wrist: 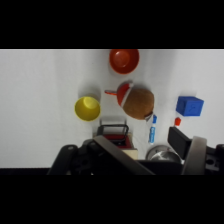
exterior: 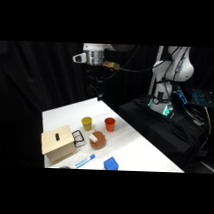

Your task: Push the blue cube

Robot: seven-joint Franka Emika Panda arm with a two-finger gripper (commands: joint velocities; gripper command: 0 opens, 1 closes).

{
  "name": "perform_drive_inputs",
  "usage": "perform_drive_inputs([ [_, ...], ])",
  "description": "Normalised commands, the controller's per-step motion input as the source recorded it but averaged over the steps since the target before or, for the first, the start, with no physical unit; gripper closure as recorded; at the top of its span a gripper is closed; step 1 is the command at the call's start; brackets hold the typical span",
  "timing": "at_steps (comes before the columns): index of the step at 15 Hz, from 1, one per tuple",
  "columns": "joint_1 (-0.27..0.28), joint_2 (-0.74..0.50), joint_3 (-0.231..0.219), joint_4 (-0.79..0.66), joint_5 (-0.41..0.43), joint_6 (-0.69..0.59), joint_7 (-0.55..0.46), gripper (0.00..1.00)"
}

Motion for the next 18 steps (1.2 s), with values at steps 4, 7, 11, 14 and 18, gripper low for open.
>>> perform_drive_inputs([
  [4,-0.012,0.03,0.018,0.04,-0.008,0.01,0.0,0.0],
  [7,0.031,0.1,0.065,0.12,-0.079,0.04,0.08,0.0],
  [11,0.086,0.2,0.105,0.22,-0.12,0.05,0.13,0.0],
  [14,0.12,0.29,0.108,0.31,-0.17,0.07,0.18,0.0],
  [18,0.119,0.32,0.068,0.34,-0.2,0.08,0.24,0.18],
])
